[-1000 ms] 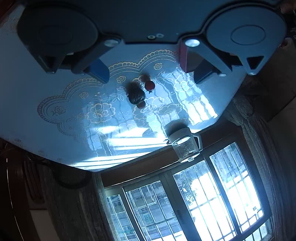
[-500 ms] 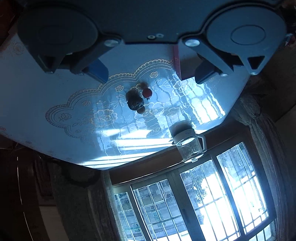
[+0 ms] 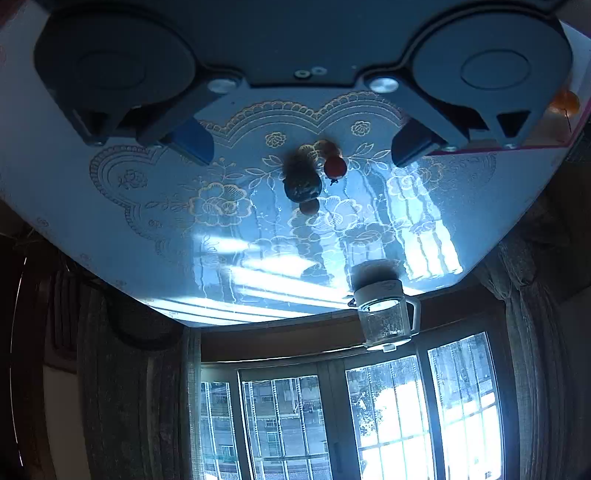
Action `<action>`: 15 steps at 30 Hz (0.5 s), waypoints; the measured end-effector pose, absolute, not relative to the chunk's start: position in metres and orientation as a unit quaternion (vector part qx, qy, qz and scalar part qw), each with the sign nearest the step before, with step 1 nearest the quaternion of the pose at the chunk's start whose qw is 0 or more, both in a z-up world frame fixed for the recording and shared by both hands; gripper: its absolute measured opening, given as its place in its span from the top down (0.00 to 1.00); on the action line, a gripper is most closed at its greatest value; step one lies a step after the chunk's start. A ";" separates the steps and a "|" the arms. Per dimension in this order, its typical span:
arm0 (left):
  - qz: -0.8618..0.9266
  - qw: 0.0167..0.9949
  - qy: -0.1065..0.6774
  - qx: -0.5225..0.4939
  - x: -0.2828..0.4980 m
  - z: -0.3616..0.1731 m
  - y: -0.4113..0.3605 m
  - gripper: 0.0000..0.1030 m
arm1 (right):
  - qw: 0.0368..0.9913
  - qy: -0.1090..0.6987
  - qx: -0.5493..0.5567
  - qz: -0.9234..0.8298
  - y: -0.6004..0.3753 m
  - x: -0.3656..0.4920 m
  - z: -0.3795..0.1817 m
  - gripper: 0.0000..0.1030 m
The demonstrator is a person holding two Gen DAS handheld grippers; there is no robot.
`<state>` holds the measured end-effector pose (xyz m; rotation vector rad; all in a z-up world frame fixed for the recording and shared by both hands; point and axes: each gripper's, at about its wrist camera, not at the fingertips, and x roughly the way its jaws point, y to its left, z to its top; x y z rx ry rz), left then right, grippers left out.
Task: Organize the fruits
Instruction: 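Move the right gripper to the dark purple fruit and close on it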
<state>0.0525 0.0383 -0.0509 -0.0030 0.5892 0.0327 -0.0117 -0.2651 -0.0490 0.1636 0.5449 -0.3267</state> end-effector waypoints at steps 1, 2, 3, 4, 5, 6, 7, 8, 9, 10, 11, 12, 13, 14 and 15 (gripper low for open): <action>0.017 0.957 0.291 -0.003 0.052 -0.050 0.037 0.18 | 0.947 0.268 0.059 -0.166 -0.267 -0.007 -0.050 0.00; 0.019 0.956 0.293 -0.004 0.052 -0.050 0.034 0.18 | 0.947 0.269 0.038 -0.174 -0.269 -0.003 -0.052 0.00; 0.021 0.955 0.294 -0.004 0.053 -0.050 0.032 0.18 | 0.945 0.272 0.023 -0.180 -0.270 0.002 -0.054 0.00; 0.024 0.955 0.295 -0.005 0.053 -0.050 0.030 0.18 | 0.940 0.283 0.005 -0.193 -0.272 0.009 -0.057 0.00; 0.026 0.955 0.295 -0.007 0.053 -0.050 0.028 0.18 | 0.932 0.295 -0.010 -0.212 -0.274 0.017 -0.061 0.00; 0.029 0.955 0.294 -0.009 0.053 -0.049 0.027 0.18 | 0.927 0.301 -0.019 -0.222 -0.275 0.021 -0.062 0.00; 0.031 0.956 0.293 -0.011 0.053 -0.048 0.026 0.18 | 0.925 0.303 -0.029 -0.226 -0.276 0.024 -0.064 0.00; 0.033 0.956 0.292 -0.013 0.053 -0.047 0.025 0.18 | 0.926 0.299 -0.035 -0.228 -0.277 0.025 -0.065 0.00; 0.035 0.955 0.293 -0.015 0.055 -0.047 0.024 0.18 | 0.928 0.290 -0.039 -0.230 -0.277 0.024 -0.064 0.00; 0.035 0.954 0.296 -0.017 0.056 -0.047 0.024 0.18 | 0.931 0.276 -0.044 -0.233 -0.276 0.022 -0.062 0.00; 0.035 0.953 0.301 -0.018 0.059 -0.046 0.022 0.18 | 0.934 0.264 -0.052 -0.235 -0.276 0.019 -0.059 0.00; 0.033 0.952 0.305 -0.019 0.062 -0.046 0.021 0.18 | 0.935 0.253 -0.063 -0.239 -0.275 0.017 -0.056 0.00; 0.031 0.951 0.307 -0.019 0.065 -0.045 0.020 0.18 | 0.935 0.242 -0.080 -0.248 -0.275 0.017 -0.051 0.00; 0.028 0.951 0.306 -0.017 0.067 -0.044 0.018 0.18 | 0.933 0.236 -0.093 -0.256 -0.274 0.015 -0.049 0.00; 0.026 0.952 0.306 -0.015 0.068 -0.043 0.016 0.18 | 0.931 0.231 -0.103 -0.262 -0.273 0.013 -0.047 0.00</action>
